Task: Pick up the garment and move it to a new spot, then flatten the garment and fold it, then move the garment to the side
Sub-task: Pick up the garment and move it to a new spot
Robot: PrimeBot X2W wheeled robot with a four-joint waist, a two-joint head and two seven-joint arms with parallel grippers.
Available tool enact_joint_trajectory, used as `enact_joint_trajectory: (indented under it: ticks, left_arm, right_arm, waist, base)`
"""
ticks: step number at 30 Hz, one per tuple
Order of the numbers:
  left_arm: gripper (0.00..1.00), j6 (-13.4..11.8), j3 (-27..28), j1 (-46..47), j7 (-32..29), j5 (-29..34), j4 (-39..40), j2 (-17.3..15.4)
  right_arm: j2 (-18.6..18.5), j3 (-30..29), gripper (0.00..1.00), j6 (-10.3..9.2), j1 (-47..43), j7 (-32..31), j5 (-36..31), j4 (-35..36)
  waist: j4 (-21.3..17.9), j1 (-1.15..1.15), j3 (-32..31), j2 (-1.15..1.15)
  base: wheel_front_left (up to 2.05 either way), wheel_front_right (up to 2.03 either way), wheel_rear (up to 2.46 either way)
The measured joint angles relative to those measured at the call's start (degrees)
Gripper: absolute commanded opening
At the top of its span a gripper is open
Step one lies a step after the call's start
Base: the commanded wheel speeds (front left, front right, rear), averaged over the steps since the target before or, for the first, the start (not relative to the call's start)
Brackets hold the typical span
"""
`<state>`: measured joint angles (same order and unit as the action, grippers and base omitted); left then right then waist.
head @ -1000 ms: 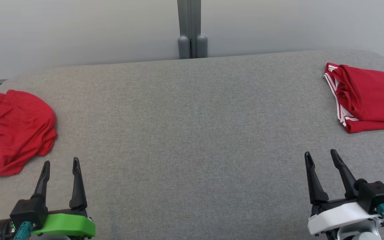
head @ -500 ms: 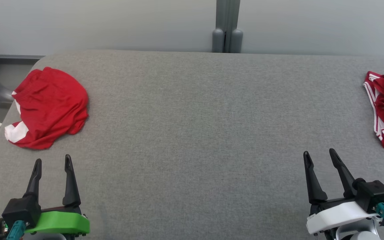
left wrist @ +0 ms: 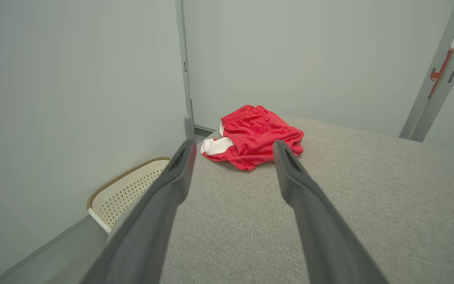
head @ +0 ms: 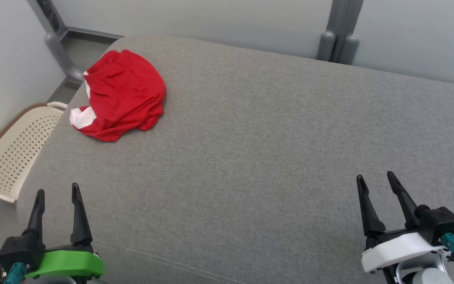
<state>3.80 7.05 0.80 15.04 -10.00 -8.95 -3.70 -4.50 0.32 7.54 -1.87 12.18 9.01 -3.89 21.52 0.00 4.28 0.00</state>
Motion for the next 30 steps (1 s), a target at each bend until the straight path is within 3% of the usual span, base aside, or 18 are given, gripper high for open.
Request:
enact_joint_trajectory:
  ticks: [8,13,23,30]
  left_arm:
    - [1.0,-0.3,0.6,-0.6,0.0,-0.1,0.1,0.3]
    - [1.0,-0.3,1.5,-1.3,0.0,-0.2,0.2,0.4]
    - [1.0,0.0,2.2,1.6,0.0,-0.5,-0.8,0.4]
    - [1.0,1.0,4.2,13.4,0.1,-1.5,-5.0,-1.7]
  right_arm:
    - [0.0,0.3,1.0,0.0,0.2,-0.5,0.0,0.0]
    - [-0.3,0.7,1.0,0.0,0.4,-0.7,0.0,-0.1]
    - [-1.7,-0.2,1.0,0.0,0.9,-1.5,0.0,0.4]
    - [-5.2,-3.7,1.0,0.0,2.9,-4.3,-1.2,5.0]
  waist:
    - [5.9,0.0,0.6,0.0]
    - [7.5,0.0,1.0,0.0]
    - [5.3,0.0,2.1,0.0]
    - [2.6,0.0,6.0,0.0]
  base:
    - [0.0,0.0,0.0]
    - [0.0,0.0,0.0]
    - [0.0,0.0,0.0]
    - [0.0,0.0,0.0]
